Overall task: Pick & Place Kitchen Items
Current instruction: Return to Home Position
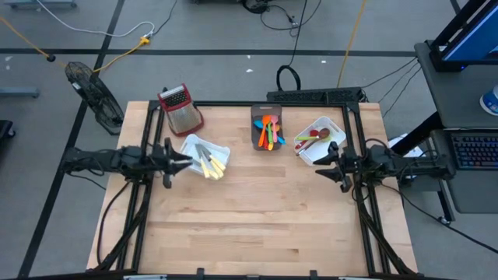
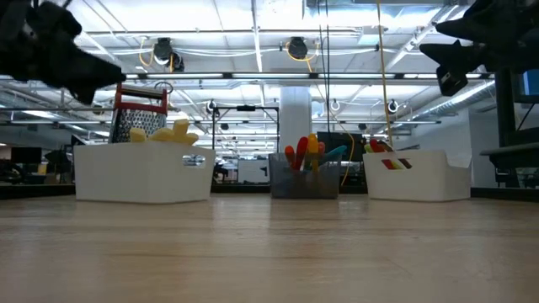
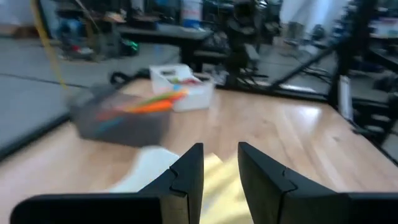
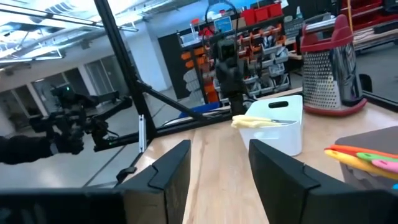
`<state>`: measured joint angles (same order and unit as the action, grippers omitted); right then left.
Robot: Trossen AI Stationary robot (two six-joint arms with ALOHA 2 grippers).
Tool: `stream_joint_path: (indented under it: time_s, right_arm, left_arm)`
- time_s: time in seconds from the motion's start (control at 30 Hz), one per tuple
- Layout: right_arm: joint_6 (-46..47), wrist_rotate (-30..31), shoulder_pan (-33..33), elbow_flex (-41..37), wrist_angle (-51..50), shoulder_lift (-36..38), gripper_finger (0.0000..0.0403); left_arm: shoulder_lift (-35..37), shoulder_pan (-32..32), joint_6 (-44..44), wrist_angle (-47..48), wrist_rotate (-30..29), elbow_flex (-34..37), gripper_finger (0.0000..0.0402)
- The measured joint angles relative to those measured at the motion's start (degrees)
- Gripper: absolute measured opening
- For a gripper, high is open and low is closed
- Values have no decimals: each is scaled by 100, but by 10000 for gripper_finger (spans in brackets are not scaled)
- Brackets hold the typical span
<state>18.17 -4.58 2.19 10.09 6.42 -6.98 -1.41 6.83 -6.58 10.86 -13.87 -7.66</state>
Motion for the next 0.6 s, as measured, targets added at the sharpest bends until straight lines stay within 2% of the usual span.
stream_joint_path:
  time_s: [0.1, 0.2, 0.4, 0.6]
  right_arm:
    - [-21, 0, -2, 0, -135, 115, 155]
    - [-57, 1, -2, -2, -250, 165, 155]
    - [-168, -3, 1, -2, -358, 171, 155]
    - [-387, 0, 1, -2, -357, 168, 155]
  left_arm:
    - [-8, -1, -349, -416, 167, 387, 102]
    - [-83, -8, -211, -652, 272, 441, 102]
    - [-18, -11, 145, -636, 614, 445, 102]
    - [-17, -11, 178, -620, 647, 445, 102]
